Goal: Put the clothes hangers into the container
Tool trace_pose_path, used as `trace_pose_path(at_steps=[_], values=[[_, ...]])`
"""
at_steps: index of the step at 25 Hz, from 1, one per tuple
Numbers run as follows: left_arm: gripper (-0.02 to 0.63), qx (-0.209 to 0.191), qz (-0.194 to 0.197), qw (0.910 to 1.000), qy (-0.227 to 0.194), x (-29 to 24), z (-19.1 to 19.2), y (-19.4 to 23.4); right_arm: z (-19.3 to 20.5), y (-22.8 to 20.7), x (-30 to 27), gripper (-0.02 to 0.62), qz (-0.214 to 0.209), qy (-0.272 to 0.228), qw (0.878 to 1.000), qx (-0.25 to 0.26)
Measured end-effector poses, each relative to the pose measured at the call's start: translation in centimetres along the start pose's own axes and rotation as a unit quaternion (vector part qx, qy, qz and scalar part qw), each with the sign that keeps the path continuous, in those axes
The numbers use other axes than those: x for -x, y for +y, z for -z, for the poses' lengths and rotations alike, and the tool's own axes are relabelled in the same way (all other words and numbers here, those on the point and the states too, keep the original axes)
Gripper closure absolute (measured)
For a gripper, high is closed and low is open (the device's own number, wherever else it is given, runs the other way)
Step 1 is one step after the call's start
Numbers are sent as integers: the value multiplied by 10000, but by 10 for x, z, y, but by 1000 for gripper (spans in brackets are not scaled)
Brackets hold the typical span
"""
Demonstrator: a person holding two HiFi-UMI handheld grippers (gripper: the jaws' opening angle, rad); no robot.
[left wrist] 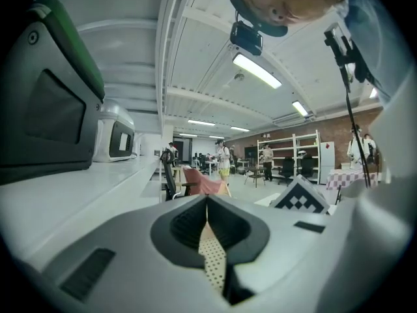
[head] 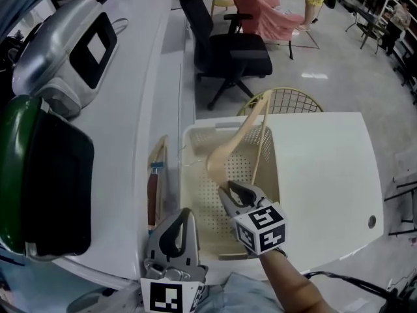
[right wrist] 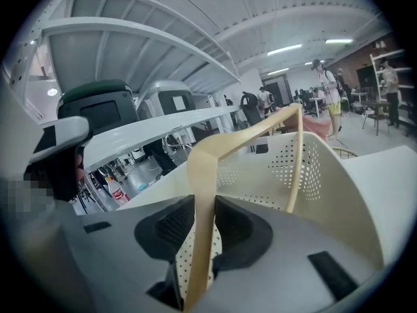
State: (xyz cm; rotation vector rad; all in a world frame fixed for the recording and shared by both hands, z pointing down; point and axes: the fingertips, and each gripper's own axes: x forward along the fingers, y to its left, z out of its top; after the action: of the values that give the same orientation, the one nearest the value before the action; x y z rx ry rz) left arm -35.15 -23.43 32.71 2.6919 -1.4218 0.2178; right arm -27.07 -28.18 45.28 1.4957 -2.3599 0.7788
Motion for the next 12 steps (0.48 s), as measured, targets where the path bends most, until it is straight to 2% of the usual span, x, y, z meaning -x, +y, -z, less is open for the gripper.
trace_pose_path(at_steps=[8, 12], values=[[594, 29, -47, 10000, 28, -1, 1, 6, 3, -5, -8, 503, 57, 36, 9999, -141], [594, -91, -122, 9999, 19, 0, -2, 7, -1, -2, -6, 502, 44, -24, 9999, -98]])
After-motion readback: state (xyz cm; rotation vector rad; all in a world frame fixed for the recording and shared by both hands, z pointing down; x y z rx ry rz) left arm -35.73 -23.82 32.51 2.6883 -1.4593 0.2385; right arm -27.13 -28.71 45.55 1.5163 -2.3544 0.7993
